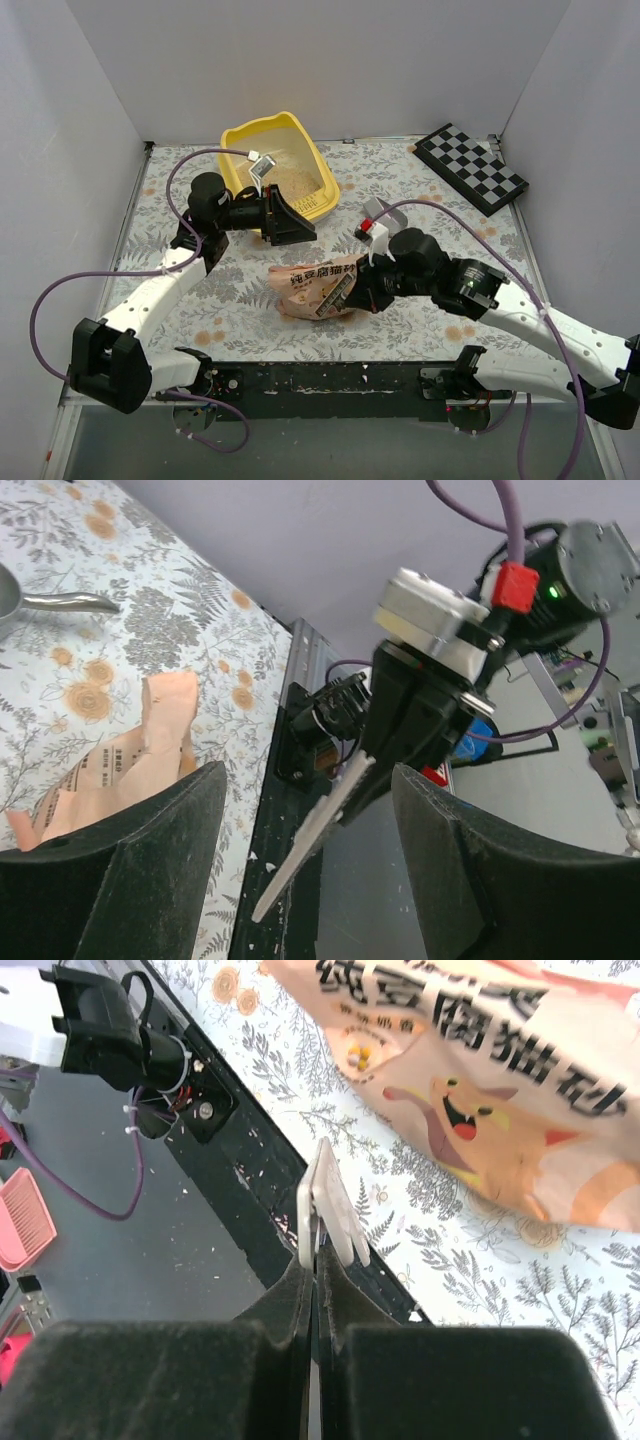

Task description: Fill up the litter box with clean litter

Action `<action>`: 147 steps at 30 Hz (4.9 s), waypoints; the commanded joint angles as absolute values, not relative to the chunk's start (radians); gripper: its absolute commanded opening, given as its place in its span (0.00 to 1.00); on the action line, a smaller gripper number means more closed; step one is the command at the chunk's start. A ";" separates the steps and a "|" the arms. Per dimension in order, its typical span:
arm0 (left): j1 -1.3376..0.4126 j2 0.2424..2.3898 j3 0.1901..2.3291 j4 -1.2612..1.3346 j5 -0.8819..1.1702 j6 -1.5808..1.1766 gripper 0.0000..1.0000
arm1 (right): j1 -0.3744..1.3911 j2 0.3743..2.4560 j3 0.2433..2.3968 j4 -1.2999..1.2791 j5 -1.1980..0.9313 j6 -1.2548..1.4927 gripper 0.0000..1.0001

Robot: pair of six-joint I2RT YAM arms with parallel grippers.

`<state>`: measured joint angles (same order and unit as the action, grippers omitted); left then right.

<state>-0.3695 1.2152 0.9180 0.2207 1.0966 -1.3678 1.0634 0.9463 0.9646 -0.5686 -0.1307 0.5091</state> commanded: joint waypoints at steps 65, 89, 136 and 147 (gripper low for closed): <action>-0.397 1.195 0.962 0.397 0.947 -1.397 0.00 | 0.767 1.062 1.304 -0.566 -0.370 0.193 0.59; -0.397 1.144 0.739 1.021 0.690 -1.922 0.00 | 0.634 1.115 1.135 0.165 -0.719 0.503 0.71; -0.396 1.036 0.802 0.588 0.756 -1.599 0.71 | 0.661 1.152 1.143 0.181 -0.646 0.459 0.01; -0.397 0.943 0.884 -0.023 0.716 -1.195 0.70 | 0.624 1.083 1.232 -0.299 -0.546 0.197 0.01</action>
